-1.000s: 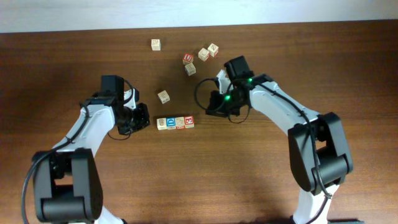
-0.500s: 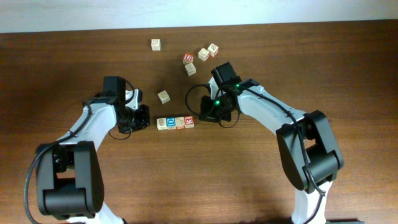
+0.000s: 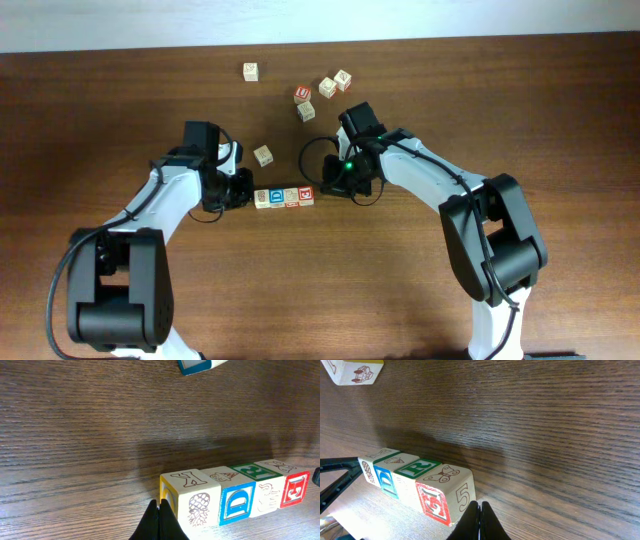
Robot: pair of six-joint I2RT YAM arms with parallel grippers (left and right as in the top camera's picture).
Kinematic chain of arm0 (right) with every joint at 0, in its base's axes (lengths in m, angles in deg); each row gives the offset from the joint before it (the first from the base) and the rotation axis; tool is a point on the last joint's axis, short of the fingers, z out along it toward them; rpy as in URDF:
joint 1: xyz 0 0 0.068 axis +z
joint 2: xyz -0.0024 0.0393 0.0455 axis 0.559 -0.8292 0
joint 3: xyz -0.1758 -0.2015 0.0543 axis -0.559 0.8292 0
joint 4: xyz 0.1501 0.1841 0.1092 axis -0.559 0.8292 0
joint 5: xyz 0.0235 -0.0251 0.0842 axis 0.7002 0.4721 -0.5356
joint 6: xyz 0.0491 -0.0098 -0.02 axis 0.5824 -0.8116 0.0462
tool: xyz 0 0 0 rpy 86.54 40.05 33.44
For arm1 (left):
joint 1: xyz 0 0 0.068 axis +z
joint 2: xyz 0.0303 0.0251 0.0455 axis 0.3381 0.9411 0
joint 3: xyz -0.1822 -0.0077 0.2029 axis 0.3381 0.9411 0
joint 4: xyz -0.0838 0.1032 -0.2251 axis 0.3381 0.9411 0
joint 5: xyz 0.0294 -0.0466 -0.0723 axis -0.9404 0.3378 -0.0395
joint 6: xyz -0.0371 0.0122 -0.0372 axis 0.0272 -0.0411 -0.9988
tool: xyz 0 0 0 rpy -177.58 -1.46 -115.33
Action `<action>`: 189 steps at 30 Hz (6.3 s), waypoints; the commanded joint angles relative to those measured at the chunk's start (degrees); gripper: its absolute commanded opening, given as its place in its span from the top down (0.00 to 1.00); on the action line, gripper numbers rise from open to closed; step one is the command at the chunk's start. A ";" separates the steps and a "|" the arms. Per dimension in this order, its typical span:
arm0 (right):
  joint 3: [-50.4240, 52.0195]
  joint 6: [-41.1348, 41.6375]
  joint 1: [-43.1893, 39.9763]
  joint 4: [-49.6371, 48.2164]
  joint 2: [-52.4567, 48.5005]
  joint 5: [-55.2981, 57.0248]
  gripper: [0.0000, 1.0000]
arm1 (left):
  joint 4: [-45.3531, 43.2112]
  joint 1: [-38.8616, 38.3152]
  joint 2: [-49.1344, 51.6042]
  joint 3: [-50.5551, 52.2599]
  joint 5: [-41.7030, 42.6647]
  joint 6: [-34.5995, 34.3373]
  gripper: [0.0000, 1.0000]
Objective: Rotate 4 blocks
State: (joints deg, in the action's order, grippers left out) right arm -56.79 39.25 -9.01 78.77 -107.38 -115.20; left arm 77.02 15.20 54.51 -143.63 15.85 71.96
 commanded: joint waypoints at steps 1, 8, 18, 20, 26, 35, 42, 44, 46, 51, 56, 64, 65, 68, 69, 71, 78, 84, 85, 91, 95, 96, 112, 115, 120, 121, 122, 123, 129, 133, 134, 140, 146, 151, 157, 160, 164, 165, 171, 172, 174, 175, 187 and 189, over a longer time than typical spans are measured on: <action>0.31 2.21 1.40 -0.09 -0.42 1.90 0.96 | -0.07 0.04 0.59 0.37 -0.37 -1.16 1.00; 0.31 4.57 3.15 -0.98 -0.42 3.15 0.96 | 0.37 0.04 0.59 0.37 0.13 -2.01 1.00; 0.31 4.94 3.78 -0.42 -0.42 2.47 0.96 | -1.07 -2.58 0.59 0.37 0.66 -3.30 1.00; 0.31 4.90 3.93 -0.46 -0.42 2.49 0.96 | -2.05 -2.82 0.59 0.37 0.68 -3.76 1.00; 0.31 4.70 3.96 -0.35 -0.42 2.47 0.96 | -2.51 -2.82 0.59 0.37 0.66 -4.17 1.00; 0.28 3.34 3.93 -0.09 -0.42 2.01 0.96 | -3.23 -4.02 2.91 0.37 0.72 2.40 1.00; -0.35 1.25 3.96 0.35 -0.39 0.72 0.96 | -3.32 -4.02 3.89 0.35 3.28 3.21 1.00; -0.39 1.25 3.93 0.55 -0.39 0.72 0.96 | -3.32 -4.02 3.89 0.35 3.28 3.21 1.00; -0.39 1.25 3.93 0.57 -0.39 0.72 0.95 | -3.30 -4.02 3.89 0.35 3.28 3.21 1.00; -0.39 1.27 3.93 0.98 -0.39 0.76 0.96 | -3.78 -3.76 3.89 0.07 0.61 8.90 1.00; -0.39 1.27 3.89 1.18 -0.39 0.76 0.96 | -3.43 -3.76 3.89 -1.88 -5.07 12.83 1.00; -0.39 1.27 3.89 1.18 -0.39 0.76 0.96 | 2.36 -3.76 3.89 -6.78 -5.20 10.62 1.00; -0.39 1.27 3.89 1.18 -0.39 0.76 0.96 | 2.62 -3.76 3.89 -6.84 -5.46 10.64 1.00; -0.39 1.27 3.89 1.18 -0.39 0.76 0.96 | 2.97 -3.76 3.89 -6.84 -5.55 10.67 1.00; -0.39 1.27 3.89 1.18 -0.39 0.76 0.96 | 3.63 -3.76 3.89 -6.84 -5.33 10.71 1.00; -0.39 1.29 3.89 1.16 -0.39 0.74 0.96 | 4.79 -3.76 3.89 -6.84 -5.33 10.91 1.00; -0.39 1.92 3.91 0.50 -0.39 0.44 0.96 | 5.53 -3.80 3.89 -6.84 -1.20 10.88 1.00; -0.57 0.33 3.93 -0.57 -0.17 -0.63 0.95 | 5.55 -3.82 3.89 -6.84 0.98 10.84 1.00; -0.57 0.00 4.04 -0.59 0.20 -0.59 0.96 | 5.53 -3.82 3.89 -6.84 1.20 10.82 1.00; -1.75 -2.89 6.62 -0.94 1.29 0.98 0.95 | 5.57 -4.83 3.89 -6.84 1.18 10.82 1.00; -1.88 -3.30 6.91 -0.96 1.66 0.98 0.95 | 5.57 -5.44 3.89 -6.82 1.16 10.82 1.00; -1.88 -3.30 6.91 -0.96 1.90 0.98 0.96 | 5.55 -5.57 3.89 -6.82 1.16 10.82 1.00; -2.73 -3.26 8.07 -2.47 5.90 -1.46 0.95 | 5.60 -5.57 3.89 -6.82 1.81 10.58 1.00; -2.82 -3.23 8.74 -2.45 6.19 -0.68 0.96 | 5.57 -5.57 3.89 -6.82 1.79 10.58 1.00; -2.82 -2.19 8.72 -0.48 6.16 2.27 0.96 | 5.57 -5.57 3.89 -6.82 1.77 10.60 1.00; -2.82 -2.16 8.72 -0.50 6.16 2.27 0.96 | 5.57 -5.57 3.89 -6.82 1.77 10.60 1.00; -2.82 -2.16 8.72 -0.50 6.16 2.27 0.96 | 5.57 -5.57 3.89 -6.82 1.77 10.62 1.00; -2.82 -2.16 8.70 -0.59 6.16 2.29 0.96 | 5.60 -5.57 3.89 -6.82 1.75 10.62 1.00; -2.82 -2.25 4.13 2.84 6.16 4.48 0.95 | 5.57 -5.57 3.89 -6.82 1.75 10.62 1.00; -2.82 -2.45 3.87 4.70 6.16 8.33 0.95 | 5.57 -5.57 3.89 -6.82 1.75 10.62 1.00; -2.82 -2.45 3.87 4.70 6.16 8.96 0.95 | 5.60 -5.57 3.89 -6.82 1.75 10.62 1.00; -2.80 -2.43 3.87 6.54 5.95 12.55 0.96 | 5.62 -5.57 3.89 -6.82 1.75 10.62 1.00; -2.75 -2.38 3.87 7.28 5.95 13.79 0.95 | 5.62 -5.57 3.89 -6.82 1.73 10.64 1.00; -2.75 -2.43 3.87 7.52 5.66 14.05 0.95 | 5.62 -5.57 3.89 -6.82 1.73 10.64 1.00; -2.71 -4.42 -0.76 9.66 5.51 18.08 0.96 | 5.77 -5.57 3.89 -6.82 1.75 10.62 1.00; -2.71 -9.60 -5.42 9.68 5.51 13.86 0.96 | 5.73 -5.57 3.89 -6.82 1.75 10.62 1.00; -2.47 -10.36 -7.15 10.67 5.40 13.16 0.96 | 5.55 -5.57 3.89 -6.82 1.75 10.62 1.00; -2.16 -10.34 -7.02 10.73 5.11 13.09 0.96 | 5.55 -5.57 3.89 -6.82 1.75 10.62 1.00; -1.20 -10.19 -5.75 11.13 3.26 10.23 0.96 | 5.57 -5.57 3.89 -6.82 1.75 10.64 1.00; -1.20 -10.38 -5.60 11.15 3.10 8.57 0.96 | 5.57 -5.57 3.89 -6.82 1.75 10.64 1.00; -1.20 -10.14 -4.35 11.63 2.71 7.96 0.96 | 5.57 -5.57 3.89 -6.82 1.75 10.64 1.00; -1.20 -9.94 -3.85 11.72 2.60 7.96 0.96 | 5.60 -5.57 3.89 -6.82 1.75 10.62 1.00; -6.03 -8.83 -5.14 14.36 4.52 10.32 0.96 | 5.79 -5.57 3.89 -6.82 1.75 10.62 1.00; -7.21 -8.83 -6.34 17.03 4.55 13.31 0.96 | 5.75 -5.57 3.89 -6.82 1.75 10.62 1.00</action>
State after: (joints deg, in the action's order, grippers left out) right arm -60.90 30.79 -13.21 94.05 -104.23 -106.83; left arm 82.68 9.43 58.03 -149.55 16.55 82.97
